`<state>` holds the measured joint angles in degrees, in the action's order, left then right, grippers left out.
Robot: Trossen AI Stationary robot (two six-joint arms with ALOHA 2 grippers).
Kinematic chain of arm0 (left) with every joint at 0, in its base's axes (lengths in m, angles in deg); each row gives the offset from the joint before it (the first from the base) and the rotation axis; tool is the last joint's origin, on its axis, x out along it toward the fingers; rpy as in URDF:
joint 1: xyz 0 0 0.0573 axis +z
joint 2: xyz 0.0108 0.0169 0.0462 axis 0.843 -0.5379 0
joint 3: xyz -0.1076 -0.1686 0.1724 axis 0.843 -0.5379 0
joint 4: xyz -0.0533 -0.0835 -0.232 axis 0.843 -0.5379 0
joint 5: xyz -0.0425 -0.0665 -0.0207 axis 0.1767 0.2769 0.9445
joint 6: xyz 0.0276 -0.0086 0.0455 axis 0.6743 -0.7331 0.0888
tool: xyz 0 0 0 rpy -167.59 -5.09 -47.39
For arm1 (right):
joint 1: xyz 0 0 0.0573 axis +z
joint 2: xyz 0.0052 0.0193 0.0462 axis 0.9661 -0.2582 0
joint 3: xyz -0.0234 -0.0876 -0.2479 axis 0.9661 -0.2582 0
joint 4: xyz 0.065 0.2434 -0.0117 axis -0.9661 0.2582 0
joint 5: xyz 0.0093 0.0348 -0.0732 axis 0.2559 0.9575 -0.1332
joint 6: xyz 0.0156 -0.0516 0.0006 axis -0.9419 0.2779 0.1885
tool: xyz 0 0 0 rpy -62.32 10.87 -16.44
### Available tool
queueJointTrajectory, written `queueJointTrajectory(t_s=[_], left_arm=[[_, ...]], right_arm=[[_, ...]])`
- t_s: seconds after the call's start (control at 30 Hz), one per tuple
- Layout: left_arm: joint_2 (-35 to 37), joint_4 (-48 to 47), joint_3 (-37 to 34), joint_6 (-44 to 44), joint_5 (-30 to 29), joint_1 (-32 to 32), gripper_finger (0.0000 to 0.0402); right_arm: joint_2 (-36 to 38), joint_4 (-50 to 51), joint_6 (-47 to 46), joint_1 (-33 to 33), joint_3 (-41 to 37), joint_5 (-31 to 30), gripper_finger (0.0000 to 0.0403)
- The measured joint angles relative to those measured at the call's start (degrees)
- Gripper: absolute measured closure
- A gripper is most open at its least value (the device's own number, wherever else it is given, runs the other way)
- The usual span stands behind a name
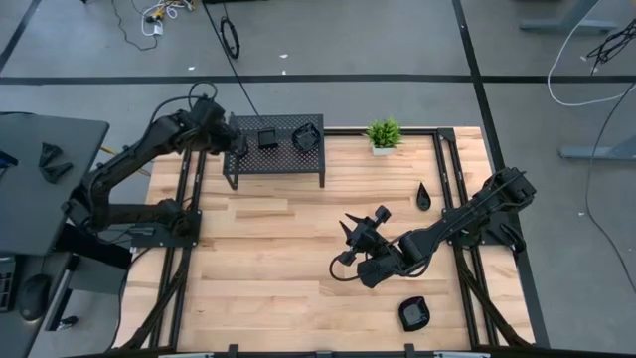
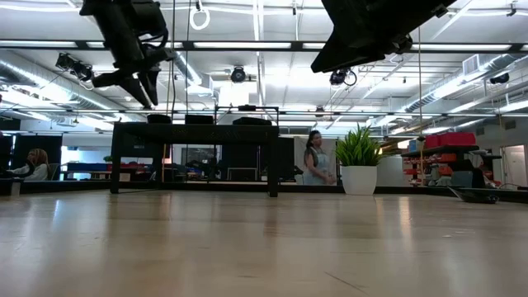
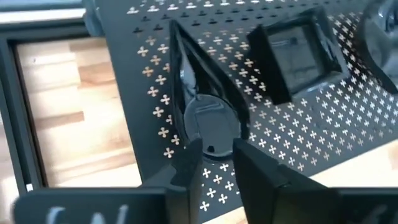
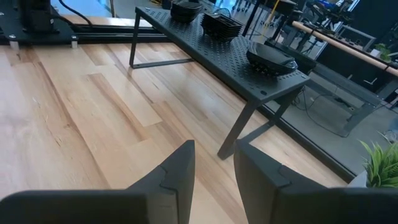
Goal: Pick & Place Mini shaped plates
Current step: Stack the black drop shaped plate on top of the black drop shaped plates on the shelf, then stack the black leaf shaped plate on top of the black leaf shaped plates on the shelf
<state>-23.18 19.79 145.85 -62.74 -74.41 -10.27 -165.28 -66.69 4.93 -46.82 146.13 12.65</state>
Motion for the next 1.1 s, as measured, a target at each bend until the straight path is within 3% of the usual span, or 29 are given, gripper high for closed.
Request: queueJointTrajectory(t_s=[0.27,0.73,1.1], left_arm=[[-0.51,6.1,-0.15,4.0,-2.77,-5.98,0.0393],[-7.19,9.05,-0.2,4.12,-3.51,-6.21,0.0393],[-7.41,8.78,-0.24,4.64,-4.99,-5.68,0.0397]], right_arm=[[0.0,-0.66,0.01,0.01,0.0,0.0,0.0289],[-0.02,-2.17,2.6,0.01,-0.02,0.0,0.0289],[-0.02,-2.17,2.58,0.01,-0.02,0.0,0.0289]])
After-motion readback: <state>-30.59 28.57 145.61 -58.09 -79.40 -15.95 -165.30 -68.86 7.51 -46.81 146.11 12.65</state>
